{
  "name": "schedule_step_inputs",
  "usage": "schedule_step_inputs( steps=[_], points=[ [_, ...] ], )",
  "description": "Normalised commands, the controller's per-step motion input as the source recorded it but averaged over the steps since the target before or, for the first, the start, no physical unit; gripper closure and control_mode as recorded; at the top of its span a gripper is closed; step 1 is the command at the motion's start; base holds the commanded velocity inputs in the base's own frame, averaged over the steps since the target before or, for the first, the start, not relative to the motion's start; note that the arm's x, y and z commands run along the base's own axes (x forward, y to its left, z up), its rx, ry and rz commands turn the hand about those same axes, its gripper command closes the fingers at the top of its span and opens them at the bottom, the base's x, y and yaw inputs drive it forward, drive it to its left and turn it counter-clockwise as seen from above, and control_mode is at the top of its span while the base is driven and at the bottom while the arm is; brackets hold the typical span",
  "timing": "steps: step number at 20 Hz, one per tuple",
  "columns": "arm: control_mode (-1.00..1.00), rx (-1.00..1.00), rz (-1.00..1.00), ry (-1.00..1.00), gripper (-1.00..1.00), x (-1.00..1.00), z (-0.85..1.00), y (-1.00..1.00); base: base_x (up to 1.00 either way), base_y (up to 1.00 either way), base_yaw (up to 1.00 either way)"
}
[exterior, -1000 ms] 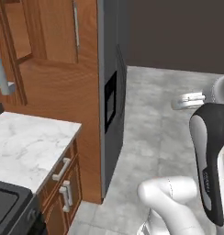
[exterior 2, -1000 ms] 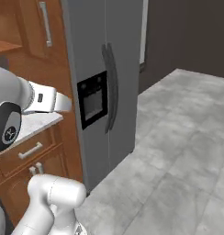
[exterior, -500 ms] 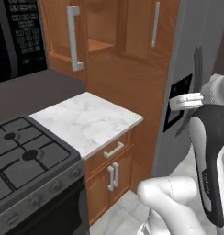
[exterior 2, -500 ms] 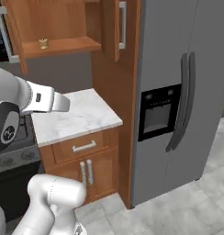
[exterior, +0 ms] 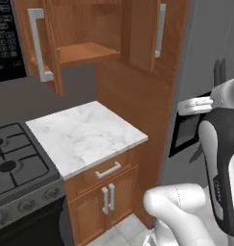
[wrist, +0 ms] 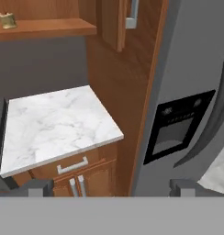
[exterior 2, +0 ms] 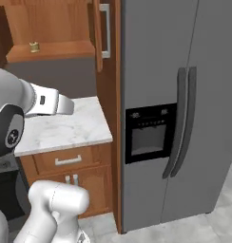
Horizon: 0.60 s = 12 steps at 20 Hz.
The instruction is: Get the candle and the liquor from the cabinet and move them to the dining counter.
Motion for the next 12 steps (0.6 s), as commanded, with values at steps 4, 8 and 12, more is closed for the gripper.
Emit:
schedule_step_inputs(
  steps=[4,8,12],
  points=[
    [1.0,0.0,0.0,0.0,-1.0,0.0,0.0,0.0,0.12,-0.42,0.36],
    [1.0,0.0,0.0,0.0,-1.0,0.0,0.0,0.0,0.0,-0.11,0.51],
    [1.0,0.0,0.0,0.0,-1.0,0.0,0.0,0.0,0.0,0.0,0.59]
  ],
)
